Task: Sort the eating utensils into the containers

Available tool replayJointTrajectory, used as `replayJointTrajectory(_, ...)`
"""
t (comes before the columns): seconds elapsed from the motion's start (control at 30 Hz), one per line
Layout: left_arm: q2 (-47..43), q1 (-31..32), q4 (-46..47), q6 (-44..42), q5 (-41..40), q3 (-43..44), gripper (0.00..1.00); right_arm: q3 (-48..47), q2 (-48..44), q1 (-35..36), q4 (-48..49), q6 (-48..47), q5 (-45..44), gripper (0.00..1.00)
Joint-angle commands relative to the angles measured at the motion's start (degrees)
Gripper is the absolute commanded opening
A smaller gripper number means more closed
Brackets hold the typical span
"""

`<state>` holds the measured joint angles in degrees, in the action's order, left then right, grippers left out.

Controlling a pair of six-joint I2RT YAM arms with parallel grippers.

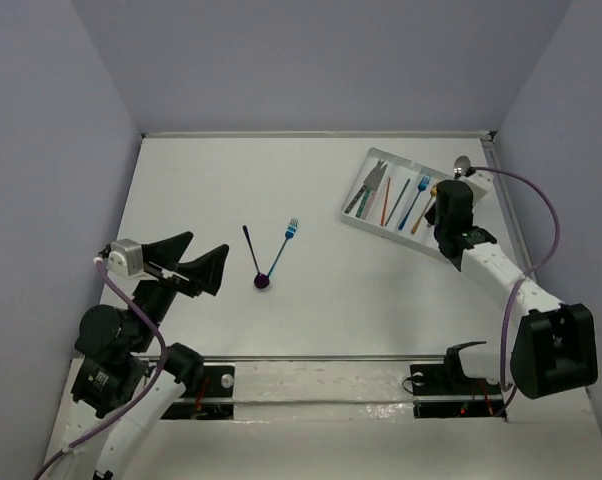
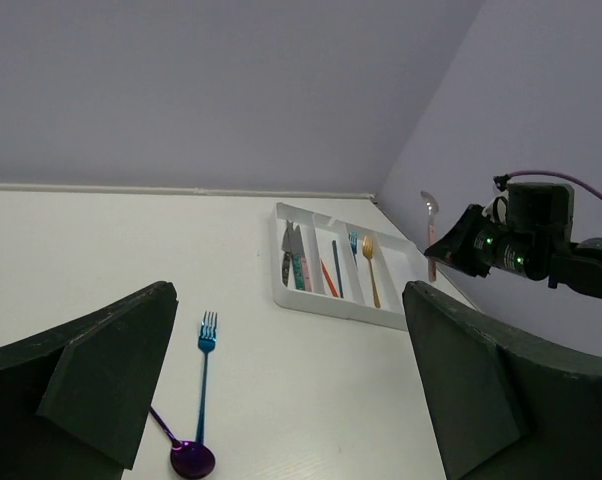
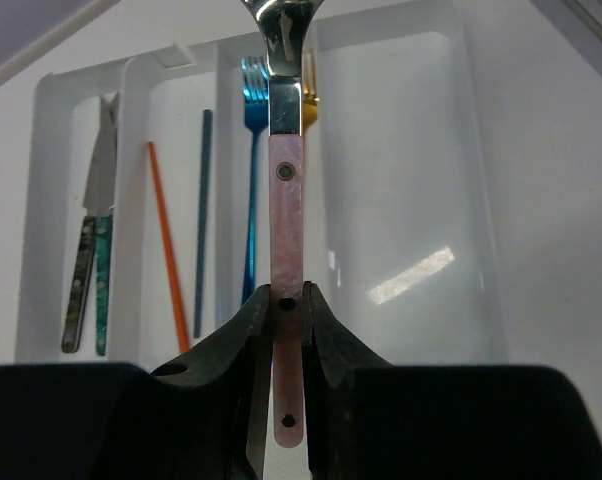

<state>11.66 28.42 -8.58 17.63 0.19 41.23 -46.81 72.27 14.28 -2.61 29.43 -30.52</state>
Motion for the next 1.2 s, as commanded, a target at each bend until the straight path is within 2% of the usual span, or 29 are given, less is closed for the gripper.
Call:
replayJointTrajectory(0.0, -1.8, 1.8, 1.5, -0.8, -1.9, 0.3, 0.99, 0.5, 0.6, -8.4, 0.1, -0.2, 3.2, 0.00)
replayJointTrajectory(0.37, -2.4, 3.0, 0.9, -1.1, -3.4, 0.5, 0.99, -6.5, 13.5, -14.1, -1.1, -4.6, 4.8, 0.00)
replayJointTrajectory(0.43, -2.2, 3.0, 1.0, -1.1, -3.3, 0.6, 0.99, -8.3, 16.1, -15.3, -1.2, -4.7, 6.2, 0.03)
replayJointTrajectory(0.47, -1.8, 3.0, 1.1, -1.2, -3.3, 0.5, 0.99, -9.1, 16.8, -15.3, -0.9, -5.3, 5.0, 0.18)
replayJointTrajectory(0.5, -1.6, 3.0, 1.1, -1.2, -3.2, 0.5, 0.99, -9.4, 16.9, -15.3, -0.9, -5.7, 5.0, 0.18)
replayJointTrajectory(0.53, -1.5, 3.0, 1.2, -1.2, -3.2, 0.6, 0.99, -9.8, 16.9, -15.3, -0.8, -6.2, 4.9, 0.44)
replayJointTrajectory(0.63, -1.0, 3.0, 1.5, -1.3, -3.2, 0.4, 0.99, -10.9, 15.9, -15.3, -2.0, -6.8, 5.3, 0.66)
replayJointTrajectory(0.73, -0.8, 3.0, 1.6, -1.3, -3.3, 0.4, 0.99, -11.1, 14.0, -15.3, -3.4, -6.5, 7.4, 0.68)
replayJointTrajectory(0.77, -0.6, 3.0, 1.7, -1.3, -3.3, 0.4, 0.99, -10.0, 11.8, -14.8, -3.0, -6.4, 10.5, 0.68)
replayJointTrajectory(0.93, -0.1, 3.0, 2.1, -1.4, -3.6, 0.4, 0.99, -7.4, 7.1, -3.1, -1.5, -6.7, 14.9, 0.69)
replayJointTrajectory(0.97, 0.0, 2.4, 2.1, -1.5, -3.6, 0.4, 0.99, -7.2, 7.0, -0.2, -0.6, -6.7, 15.4, 0.68)
replayJointTrajectory(1.0, 0.4, 2.4, 2.2, -1.5, -3.8, 0.4, 0.99, -7.2, 7.3, 6.0, -0.1, -6.7, 15.7, 0.68)
replayJointTrajectory(1.03, 0.5, 2.4, 2.2, -1.5, -4.1, 0.4, 0.99, -7.9, 8.8, 9.0, 0.6, -6.5, 15.8, 0.68)
replayJointTrajectory(1.07, 0.8, 1.8, 2.2, -1.5, -4.2, 0.5, 0.99, -8.4, 10.0, 14.8, 1.1, -6.3, 15.8, 0.68)
replayJointTrajectory(1.17, 1.4, 1.3, 2.3, -1.5, -5.1, 0.5, 0.99, -13.0, 16.7, 23.2, 1.8, -6.7, 13.3, 0.67)
